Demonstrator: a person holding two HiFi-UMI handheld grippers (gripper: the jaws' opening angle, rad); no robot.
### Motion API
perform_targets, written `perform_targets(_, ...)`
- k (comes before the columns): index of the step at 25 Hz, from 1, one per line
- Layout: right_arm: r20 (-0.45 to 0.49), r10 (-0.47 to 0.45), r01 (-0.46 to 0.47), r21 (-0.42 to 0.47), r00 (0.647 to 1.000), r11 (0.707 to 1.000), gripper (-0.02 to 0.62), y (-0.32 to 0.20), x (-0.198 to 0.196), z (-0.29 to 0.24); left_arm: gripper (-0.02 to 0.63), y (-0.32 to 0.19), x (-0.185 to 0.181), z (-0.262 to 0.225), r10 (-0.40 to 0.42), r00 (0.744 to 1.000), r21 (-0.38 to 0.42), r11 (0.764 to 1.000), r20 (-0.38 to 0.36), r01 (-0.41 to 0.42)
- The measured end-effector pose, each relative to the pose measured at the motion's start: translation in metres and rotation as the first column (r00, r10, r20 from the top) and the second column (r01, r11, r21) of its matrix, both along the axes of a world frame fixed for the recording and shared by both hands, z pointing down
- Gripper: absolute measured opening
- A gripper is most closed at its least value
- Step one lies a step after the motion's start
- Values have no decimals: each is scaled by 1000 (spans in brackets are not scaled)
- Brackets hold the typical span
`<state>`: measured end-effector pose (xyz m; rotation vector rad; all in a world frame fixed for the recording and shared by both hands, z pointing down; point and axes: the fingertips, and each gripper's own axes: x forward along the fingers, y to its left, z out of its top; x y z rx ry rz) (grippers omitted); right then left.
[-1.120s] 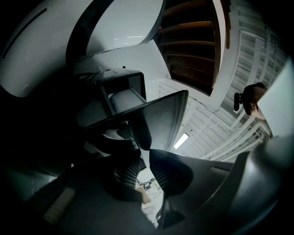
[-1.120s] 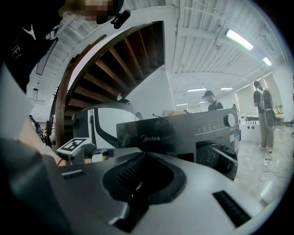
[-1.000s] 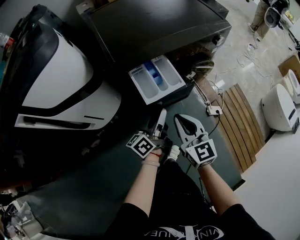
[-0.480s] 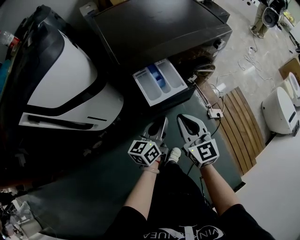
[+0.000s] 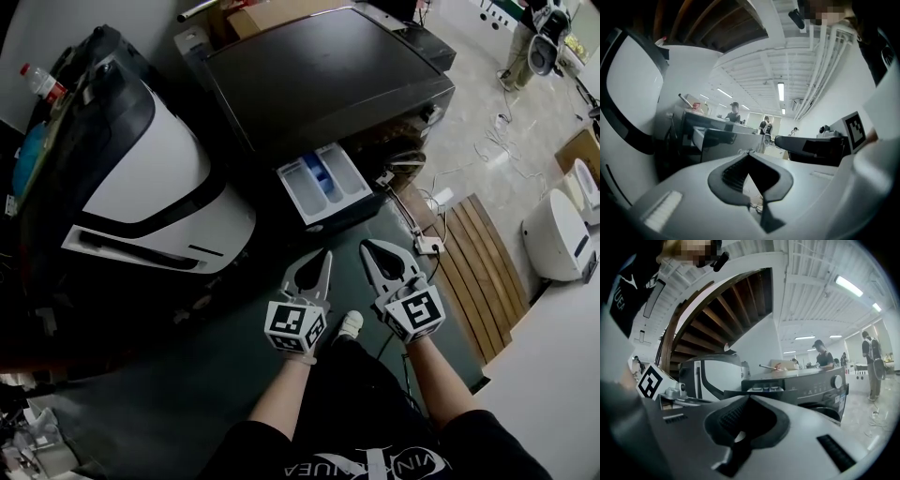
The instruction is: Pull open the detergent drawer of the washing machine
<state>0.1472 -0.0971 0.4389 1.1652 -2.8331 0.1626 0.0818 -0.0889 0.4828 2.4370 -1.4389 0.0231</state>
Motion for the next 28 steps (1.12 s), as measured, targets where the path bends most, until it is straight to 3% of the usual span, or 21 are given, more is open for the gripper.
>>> perform_targets(14,-4,10,-10,81,1000,997,12,11,6,-62,9,14,-26,-74,-70,990,129,990,121,54)
perform_targets(28,-27,-20,23,116,999,993,12,13,-6,-93,9,14,-65,-120,-146,982,196,973,117,121)
